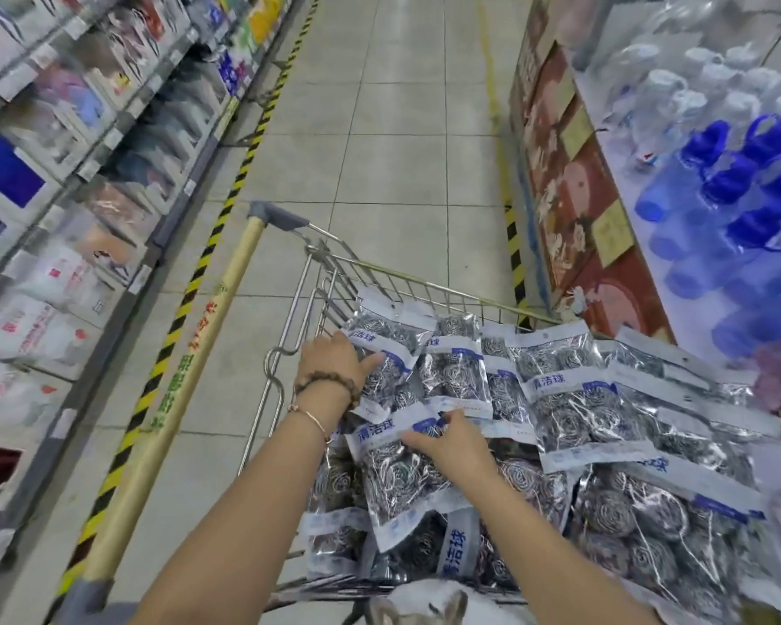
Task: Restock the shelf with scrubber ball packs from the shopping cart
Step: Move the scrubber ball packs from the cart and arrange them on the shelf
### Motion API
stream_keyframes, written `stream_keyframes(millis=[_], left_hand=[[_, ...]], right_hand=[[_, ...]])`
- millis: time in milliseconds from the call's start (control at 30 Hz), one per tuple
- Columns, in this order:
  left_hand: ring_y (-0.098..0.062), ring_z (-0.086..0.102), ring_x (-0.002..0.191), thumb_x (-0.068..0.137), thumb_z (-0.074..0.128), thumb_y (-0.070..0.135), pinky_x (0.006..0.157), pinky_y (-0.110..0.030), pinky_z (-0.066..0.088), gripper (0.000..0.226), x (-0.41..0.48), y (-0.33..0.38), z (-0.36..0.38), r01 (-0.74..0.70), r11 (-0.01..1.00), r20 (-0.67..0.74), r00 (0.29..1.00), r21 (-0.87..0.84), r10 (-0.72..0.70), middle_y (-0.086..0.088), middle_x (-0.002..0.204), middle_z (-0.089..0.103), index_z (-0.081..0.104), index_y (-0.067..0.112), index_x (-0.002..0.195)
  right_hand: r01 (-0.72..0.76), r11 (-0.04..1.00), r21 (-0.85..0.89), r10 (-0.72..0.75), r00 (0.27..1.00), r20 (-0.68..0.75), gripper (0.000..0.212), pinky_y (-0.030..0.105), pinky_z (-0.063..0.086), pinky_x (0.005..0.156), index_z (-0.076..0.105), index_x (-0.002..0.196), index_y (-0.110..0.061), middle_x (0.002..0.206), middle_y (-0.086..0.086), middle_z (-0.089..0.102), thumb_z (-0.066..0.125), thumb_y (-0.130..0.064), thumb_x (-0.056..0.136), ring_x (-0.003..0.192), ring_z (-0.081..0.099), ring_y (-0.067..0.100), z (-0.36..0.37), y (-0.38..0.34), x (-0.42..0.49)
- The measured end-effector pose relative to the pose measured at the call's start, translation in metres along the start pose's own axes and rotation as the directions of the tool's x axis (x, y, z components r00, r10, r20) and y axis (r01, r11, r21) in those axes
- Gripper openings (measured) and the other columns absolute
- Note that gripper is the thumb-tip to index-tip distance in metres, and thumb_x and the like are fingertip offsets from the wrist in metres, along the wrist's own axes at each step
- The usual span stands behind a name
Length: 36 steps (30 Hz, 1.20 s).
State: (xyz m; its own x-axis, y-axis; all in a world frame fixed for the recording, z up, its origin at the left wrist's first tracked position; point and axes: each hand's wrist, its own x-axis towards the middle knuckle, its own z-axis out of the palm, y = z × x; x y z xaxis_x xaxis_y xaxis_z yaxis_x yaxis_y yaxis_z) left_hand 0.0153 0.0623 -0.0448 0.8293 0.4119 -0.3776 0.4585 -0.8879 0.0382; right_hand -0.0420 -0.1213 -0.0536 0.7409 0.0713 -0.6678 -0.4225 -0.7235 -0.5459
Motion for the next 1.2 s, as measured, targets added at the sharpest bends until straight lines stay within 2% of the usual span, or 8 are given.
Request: stream_keyframes(millis=[133,367,467,600,867,1033,1100,1200], left_hand=[[-0.029,0.046,0.117,0.068,0.042,0.082,0.096,-0.040,0.038,0.090,0.009,0.006,0.009,0.000,0.995,0.048,0.999,0.096,-0.005,-0.011,0.124,0.054,0.045,0.014,0.127],[-0.034,0.049,0.117,0.053,0.055,0.083,0.093,-0.045,0.045,0.111,0.015,0.012,0.012,0.010,0.995,0.260,0.966,-0.095,0.015,-0.014,0.128,0.051,0.024,0.022,0.140],[-0.032,0.048,0.117,0.054,0.065,0.075,0.096,-0.046,0.042,0.106,0.006,0.014,0.011,-0.009,0.985,0.149,0.988,-0.171,0.035,-0.012,0.125,0.054,0.026,0.024,0.139],[-0.027,0.057,0.101,0.056,0.076,0.056,0.087,-0.044,0.049,0.101,-0.007,0.023,0.008,-0.097,0.940,-0.028,0.995,-0.327,0.093,-0.009,0.123,0.051,0.022,0.031,0.139],[-0.032,0.028,0.135,0.071,0.075,0.010,0.102,-0.051,0.033,0.099,-0.011,0.014,-0.007,0.251,0.518,0.271,0.962,-0.818,-0.038,-0.008,0.151,0.024,0.013,0.023,0.147],[-0.021,0.057,0.101,0.061,0.076,0.004,0.078,-0.041,0.052,0.099,-0.026,0.003,-0.006,0.337,0.174,0.350,0.935,-0.925,0.051,-0.010,0.143,0.039,0.025,0.024,0.143],[-0.015,0.054,0.093,0.072,0.070,-0.002,0.068,-0.030,0.048,0.083,-0.035,0.007,-0.003,0.267,0.219,0.284,0.957,-0.939,0.051,-0.008,0.137,0.046,0.030,0.020,0.142],[-0.019,0.047,0.113,0.077,0.067,0.004,0.099,-0.044,0.040,0.059,-0.042,0.012,0.006,0.226,0.278,0.252,0.966,-0.933,0.061,0.001,0.125,0.053,0.046,0.016,0.131]], right_hand=[[-0.053,0.999,-0.013,0.053,0.998,0.015,0.061,0.030,0.048,0.064,0.058,0.099,-0.012,0.084,0.000,0.066,0.071,-0.062,0.067,0.064,0.055,0.013,-0.009,0.006,0.001],[-0.074,0.997,-0.009,0.074,0.997,-0.021,0.063,0.032,0.052,0.074,0.056,0.109,-0.015,0.078,-0.007,0.061,0.073,-0.059,0.067,0.072,0.063,0.014,-0.022,0.021,-0.009],[-0.086,0.996,0.015,0.087,0.996,-0.029,0.048,0.028,0.047,0.063,0.051,0.089,-0.021,0.073,-0.007,0.062,0.074,-0.058,0.068,0.060,0.054,0.012,-0.027,0.028,-0.013],[-0.089,0.995,0.034,0.091,0.995,-0.041,0.064,0.025,0.044,0.055,0.059,0.104,-0.020,0.085,-0.005,0.067,0.072,-0.066,0.062,0.056,0.051,0.008,-0.028,0.034,-0.016],[-0.064,0.995,0.081,0.074,0.987,-0.139,0.077,0.032,0.053,0.069,0.052,0.126,-0.012,0.087,-0.005,0.060,0.071,-0.061,0.069,0.068,0.060,0.013,-0.040,0.043,-0.029],[-0.043,0.959,0.280,0.119,0.958,-0.262,0.081,0.039,0.044,0.093,0.041,0.137,-0.006,0.131,0.010,0.053,0.071,-0.049,0.075,0.115,0.054,0.027,-0.057,0.060,-0.040],[-0.025,0.932,0.363,0.151,0.934,-0.325,0.082,0.041,0.041,0.097,0.039,0.138,-0.006,0.137,0.012,0.049,0.072,-0.047,0.075,0.122,0.049,0.030,-0.064,0.070,-0.043],[-0.020,0.915,0.402,0.194,0.897,-0.397,0.099,0.044,0.042,0.097,0.041,0.137,-0.010,0.135,0.011,0.051,0.071,-0.065,0.060,0.119,0.051,0.029,-0.070,0.078,-0.049]])
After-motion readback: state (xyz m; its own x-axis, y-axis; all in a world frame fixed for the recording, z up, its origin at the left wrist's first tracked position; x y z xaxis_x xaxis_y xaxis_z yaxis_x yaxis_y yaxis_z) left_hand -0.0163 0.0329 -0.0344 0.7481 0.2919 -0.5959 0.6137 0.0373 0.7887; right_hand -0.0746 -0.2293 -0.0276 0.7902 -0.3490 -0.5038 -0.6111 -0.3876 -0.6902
